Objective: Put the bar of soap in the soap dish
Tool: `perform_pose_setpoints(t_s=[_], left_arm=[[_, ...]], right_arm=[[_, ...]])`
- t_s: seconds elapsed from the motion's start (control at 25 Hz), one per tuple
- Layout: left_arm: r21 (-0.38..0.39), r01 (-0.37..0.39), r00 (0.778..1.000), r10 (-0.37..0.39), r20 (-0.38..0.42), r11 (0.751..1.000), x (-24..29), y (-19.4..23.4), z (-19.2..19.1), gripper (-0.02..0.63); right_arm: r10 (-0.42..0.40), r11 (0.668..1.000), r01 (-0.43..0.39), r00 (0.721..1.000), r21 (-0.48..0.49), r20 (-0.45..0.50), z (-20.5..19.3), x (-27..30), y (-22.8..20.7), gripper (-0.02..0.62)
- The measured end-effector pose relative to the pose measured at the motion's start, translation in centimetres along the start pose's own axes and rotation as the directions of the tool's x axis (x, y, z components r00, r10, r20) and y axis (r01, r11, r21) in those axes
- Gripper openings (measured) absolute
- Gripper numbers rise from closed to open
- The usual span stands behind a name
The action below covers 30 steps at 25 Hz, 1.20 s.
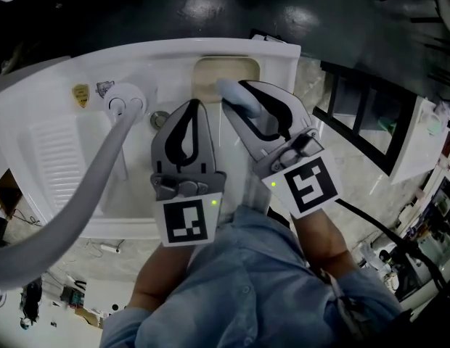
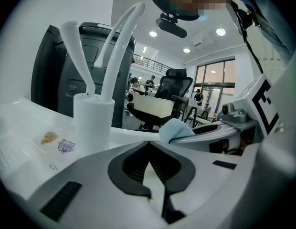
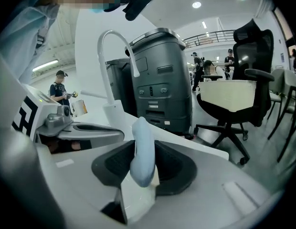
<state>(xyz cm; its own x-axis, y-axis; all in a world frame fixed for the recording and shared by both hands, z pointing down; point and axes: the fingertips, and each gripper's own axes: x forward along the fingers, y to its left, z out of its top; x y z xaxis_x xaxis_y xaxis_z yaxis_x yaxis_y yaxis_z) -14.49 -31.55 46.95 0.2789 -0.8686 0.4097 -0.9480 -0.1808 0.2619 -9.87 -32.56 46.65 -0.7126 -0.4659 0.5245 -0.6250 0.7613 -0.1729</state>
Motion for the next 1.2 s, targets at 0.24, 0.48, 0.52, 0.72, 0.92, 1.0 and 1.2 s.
perform_pose_setpoints(t_s=[0.24, 0.48, 0.52, 0.72, 0.92, 1.0, 1.2], left_arm=[[-0.007, -0.006, 1.000, 0.006, -0.003, 1.000, 0.5, 0.7, -0.4, 0.005], [-0.013, -0.014, 1.000, 0.014, -0.012, 1.000, 0.7, 1.2, -0.8, 0.005], [-0.015, -0.016, 1.000, 0.016, -0.011, 1.000, 0.7, 1.3, -0.9, 0.005], [-0.015, -0.018, 1.000, 0.018, -0.008, 1.000, 0.7, 1.3, -0.8, 0.005], [-0.012, -0.020, 1.000, 0.020, 0.000, 1.000, 0.4, 1.1, -0.3, 0.005], [-0.009, -0.018, 1.000, 0.018, 0.004, 1.000, 0.2, 0.9, -0.1, 0.005], [0.010, -0.002, 0.999, 0.002, 0.042, 1.000, -0.3, 0.0, 1.1, 0.005]], right_arm=[[0.000, 0.998, -0.005, 0.996, -0.069, -0.085, -0.9, 1.3, 0.0, 0.124], [0.006, 0.994, -0.023, 0.986, -0.104, -0.167, -2.3, 2.4, 0.0, 0.127], [0.002, 0.993, -0.022, 0.985, -0.115, -0.172, -2.4, 2.5, 0.0, 0.127], [-0.017, 0.990, -0.006, 0.986, -0.140, -0.166, -2.0, 2.5, -0.4, 0.135], [-0.062, 0.988, 0.039, 0.986, -0.147, -0.155, -1.7, 1.7, -1.9, 0.155], [-0.080, 0.987, 0.055, 0.984, -0.154, -0.158, -1.6, 1.2, -2.4, 0.163], [-0.109, 0.978, 0.082, 0.985, -0.193, -0.134, -1.4, 0.3, -2.4, 0.160]])
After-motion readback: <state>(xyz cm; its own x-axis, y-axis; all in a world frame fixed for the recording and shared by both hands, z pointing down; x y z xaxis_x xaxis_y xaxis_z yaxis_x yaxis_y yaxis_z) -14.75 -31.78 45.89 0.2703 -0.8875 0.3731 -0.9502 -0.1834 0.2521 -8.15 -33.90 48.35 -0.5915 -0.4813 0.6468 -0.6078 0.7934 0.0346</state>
